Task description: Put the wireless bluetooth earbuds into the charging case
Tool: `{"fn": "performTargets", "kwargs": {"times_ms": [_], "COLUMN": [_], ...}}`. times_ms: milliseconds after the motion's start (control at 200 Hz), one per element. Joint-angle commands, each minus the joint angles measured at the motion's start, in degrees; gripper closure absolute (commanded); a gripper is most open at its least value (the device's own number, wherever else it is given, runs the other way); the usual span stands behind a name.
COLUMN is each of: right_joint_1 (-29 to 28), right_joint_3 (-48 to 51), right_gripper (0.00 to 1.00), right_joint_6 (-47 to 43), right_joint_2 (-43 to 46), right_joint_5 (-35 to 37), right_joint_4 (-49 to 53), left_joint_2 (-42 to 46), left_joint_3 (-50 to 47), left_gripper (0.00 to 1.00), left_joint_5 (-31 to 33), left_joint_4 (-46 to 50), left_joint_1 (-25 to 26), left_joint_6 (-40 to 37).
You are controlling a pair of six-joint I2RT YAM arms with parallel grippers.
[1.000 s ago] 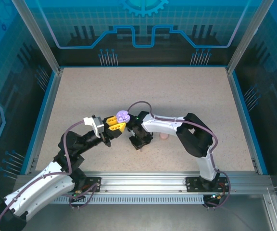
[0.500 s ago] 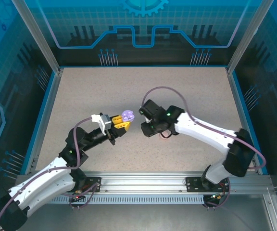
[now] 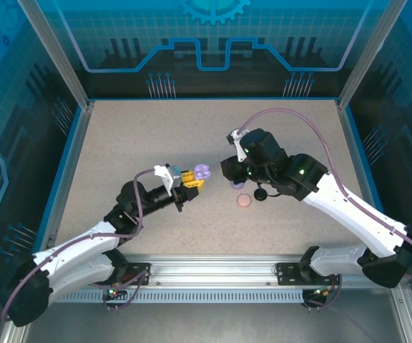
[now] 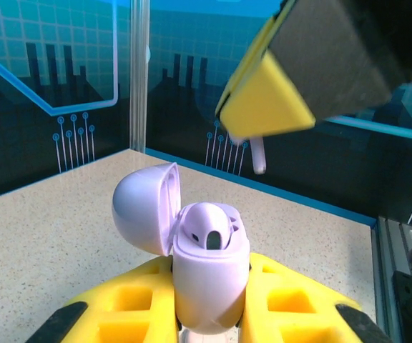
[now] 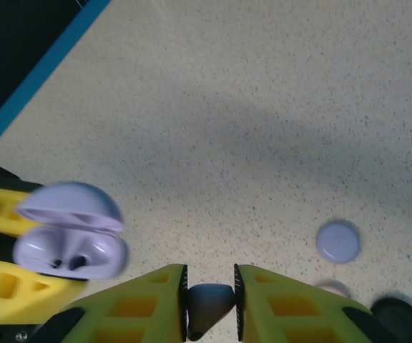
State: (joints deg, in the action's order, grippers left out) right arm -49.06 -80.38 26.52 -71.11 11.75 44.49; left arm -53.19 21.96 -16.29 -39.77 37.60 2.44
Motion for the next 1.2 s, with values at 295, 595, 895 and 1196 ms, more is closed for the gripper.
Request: {"fn": "performTargets", "kwargs": {"times_ms": [295, 595, 895, 1196], "right_joint_1": [-2.52, -4.02, -4.55, -5.17], "right_joint_3": [-2.63, -2.43, -2.68, -1.49], "right_gripper": [0.76, 0.76, 0.76, 0.76], "right_joint_6": [1.78, 2.22, 2.22, 2.68], "right_joint_2": [-1.61, -3.72, -5.0, -5.88], "right_joint_5": [-0.05, -0.56, -0.55, -0.16], "right_joint_4": [-1.37, -2.72, -3.46, -3.61], "left_joint_2": [-4.79, -5.58, -5.09, -4.69], "left_joint_3": [1.62, 1.84, 1.84, 1.9], "left_gripper": [1.0, 1.0, 1.0, 1.0], "left_joint_5": [-0.84, -0.32, -0.3, 0.56], "left_joint_4": [-5.3, -5.93, -5.67, -5.63], "left_joint_1": [2.01, 2.12, 2.17, 2.21], "left_joint_6": [-2.22, -1.69, -1.12, -0.65]}}
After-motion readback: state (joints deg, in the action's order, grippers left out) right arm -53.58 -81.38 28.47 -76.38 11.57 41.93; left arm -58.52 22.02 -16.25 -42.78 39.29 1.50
